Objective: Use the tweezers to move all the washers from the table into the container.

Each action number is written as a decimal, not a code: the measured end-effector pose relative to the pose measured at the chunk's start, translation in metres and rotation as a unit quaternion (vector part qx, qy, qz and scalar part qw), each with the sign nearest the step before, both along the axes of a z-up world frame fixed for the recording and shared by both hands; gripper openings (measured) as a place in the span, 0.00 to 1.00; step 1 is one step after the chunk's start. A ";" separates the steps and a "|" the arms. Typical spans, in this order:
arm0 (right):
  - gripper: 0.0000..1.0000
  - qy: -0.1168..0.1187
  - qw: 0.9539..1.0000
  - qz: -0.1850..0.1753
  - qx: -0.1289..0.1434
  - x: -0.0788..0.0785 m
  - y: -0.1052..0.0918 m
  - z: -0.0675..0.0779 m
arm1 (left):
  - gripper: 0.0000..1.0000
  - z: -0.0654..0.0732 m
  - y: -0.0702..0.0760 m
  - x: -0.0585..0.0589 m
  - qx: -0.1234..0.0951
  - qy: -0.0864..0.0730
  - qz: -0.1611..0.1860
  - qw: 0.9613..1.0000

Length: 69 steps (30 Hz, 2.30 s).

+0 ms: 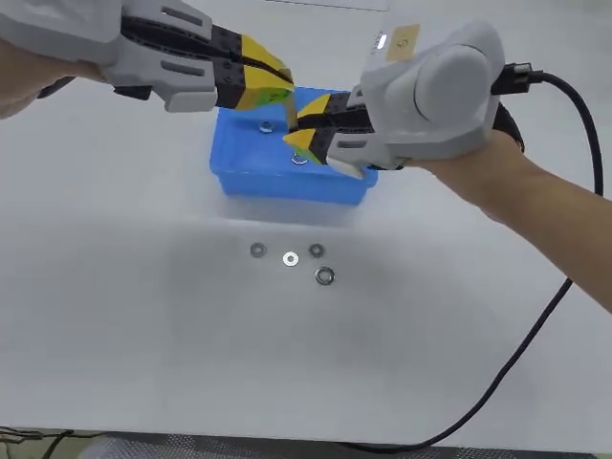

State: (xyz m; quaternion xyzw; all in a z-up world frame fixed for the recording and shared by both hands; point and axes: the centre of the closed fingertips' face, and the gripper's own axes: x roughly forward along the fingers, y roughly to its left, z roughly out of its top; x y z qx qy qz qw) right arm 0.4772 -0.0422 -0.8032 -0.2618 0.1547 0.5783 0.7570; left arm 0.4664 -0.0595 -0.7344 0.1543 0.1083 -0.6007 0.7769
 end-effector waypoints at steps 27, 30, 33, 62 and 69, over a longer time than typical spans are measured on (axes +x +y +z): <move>0.08 -0.039 0.999 0.033 0.002 -0.073 -0.005 0.037 | 0.05 0.038 -0.007 -0.078 -0.010 -0.041 -0.013 0.999; 0.08 -0.032 0.999 0.037 0.002 -0.084 -0.005 0.034 | 0.05 0.035 -0.010 -0.090 -0.017 -0.036 -0.010 0.999; 0.08 -0.024 0.999 0.041 -0.001 -0.095 -0.007 0.027 | 0.06 0.032 -0.011 -0.100 -0.023 -0.032 -0.009 0.999; 0.10 0.026 1.000 -0.007 -0.016 -0.125 -0.048 -0.030 | 0.05 -0.017 -0.058 -0.124 -0.016 0.014 -0.065 0.998; 0.10 0.028 0.999 -0.014 -0.018 -0.118 -0.050 -0.036 | 0.05 -0.023 -0.059 -0.117 -0.014 0.022 -0.069 0.997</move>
